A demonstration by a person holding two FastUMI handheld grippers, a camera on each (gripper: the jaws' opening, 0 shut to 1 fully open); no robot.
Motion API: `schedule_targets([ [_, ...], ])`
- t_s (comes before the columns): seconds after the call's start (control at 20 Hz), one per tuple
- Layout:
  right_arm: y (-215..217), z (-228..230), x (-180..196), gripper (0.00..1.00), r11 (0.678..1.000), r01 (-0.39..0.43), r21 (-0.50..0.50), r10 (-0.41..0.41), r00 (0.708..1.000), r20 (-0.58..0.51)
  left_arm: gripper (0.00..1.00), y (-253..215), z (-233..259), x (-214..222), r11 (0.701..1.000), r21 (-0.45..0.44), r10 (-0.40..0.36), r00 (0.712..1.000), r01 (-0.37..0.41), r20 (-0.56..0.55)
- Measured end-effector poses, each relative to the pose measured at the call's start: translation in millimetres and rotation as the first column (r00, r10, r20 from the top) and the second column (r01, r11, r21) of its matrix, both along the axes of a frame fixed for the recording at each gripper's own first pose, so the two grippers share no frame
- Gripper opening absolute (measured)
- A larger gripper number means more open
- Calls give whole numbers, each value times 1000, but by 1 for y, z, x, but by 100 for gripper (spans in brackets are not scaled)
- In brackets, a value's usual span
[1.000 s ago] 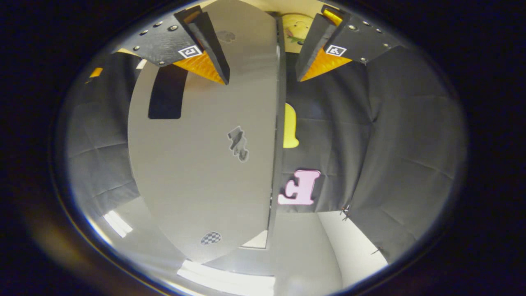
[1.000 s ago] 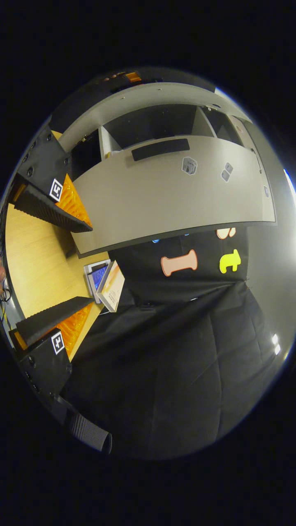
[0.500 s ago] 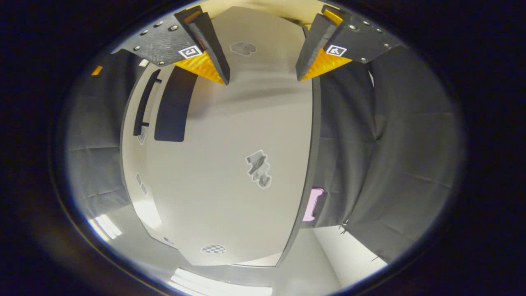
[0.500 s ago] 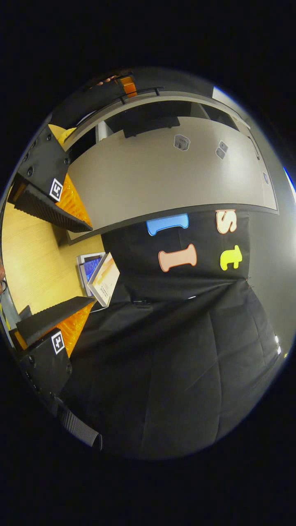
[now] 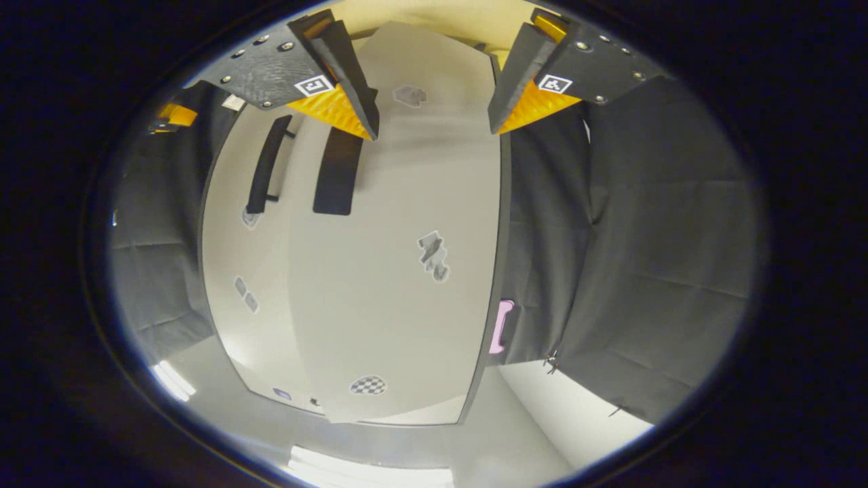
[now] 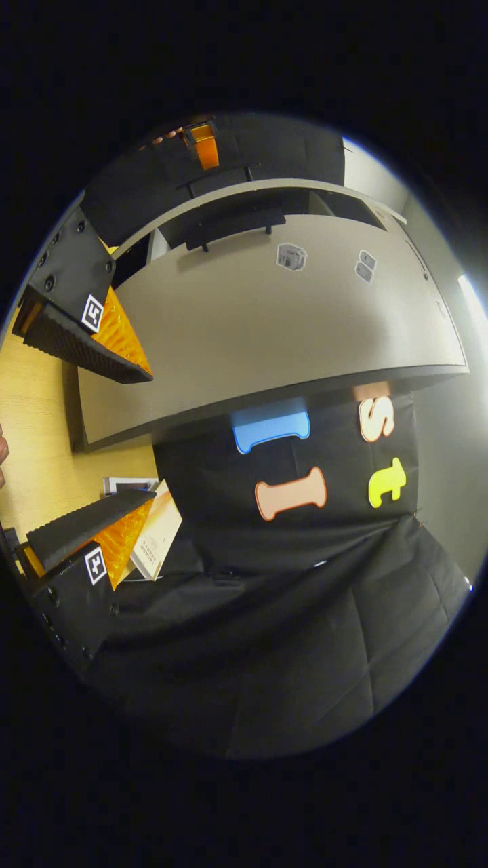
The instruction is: Grab one shoe with the right hand and put it into the shoe cabinet, grab the other shoe with the left hand and put it into the shoe cabinet; then close the right door with the right hand and the left door with the left hand.
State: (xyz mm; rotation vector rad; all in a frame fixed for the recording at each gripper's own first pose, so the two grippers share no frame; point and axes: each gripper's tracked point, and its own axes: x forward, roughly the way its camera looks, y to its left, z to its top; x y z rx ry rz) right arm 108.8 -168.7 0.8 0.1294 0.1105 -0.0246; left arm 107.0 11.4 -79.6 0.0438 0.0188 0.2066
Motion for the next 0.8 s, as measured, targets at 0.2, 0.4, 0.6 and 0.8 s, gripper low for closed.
schedule_targets([
  [0.2,17,17,-2,98,998,-43,-36,45,998,50,91,-16,17,-24,999,29,-35,998,33,57],
  [0.4,41,33,-21,98,999,-15,-46,19,996,91,91,-18,14,-35,993,-50,-100,992,103,72],
  [0.6,64,42,-46,98,996,2,-84,6,995,97,94,6,5,-60,990,-76,-116,990,122,81],
  [0.8,85,37,-70,98,991,26,-130,-13,995,101,91,27,-18,-96,989,-74,-121,991,125,53],
])
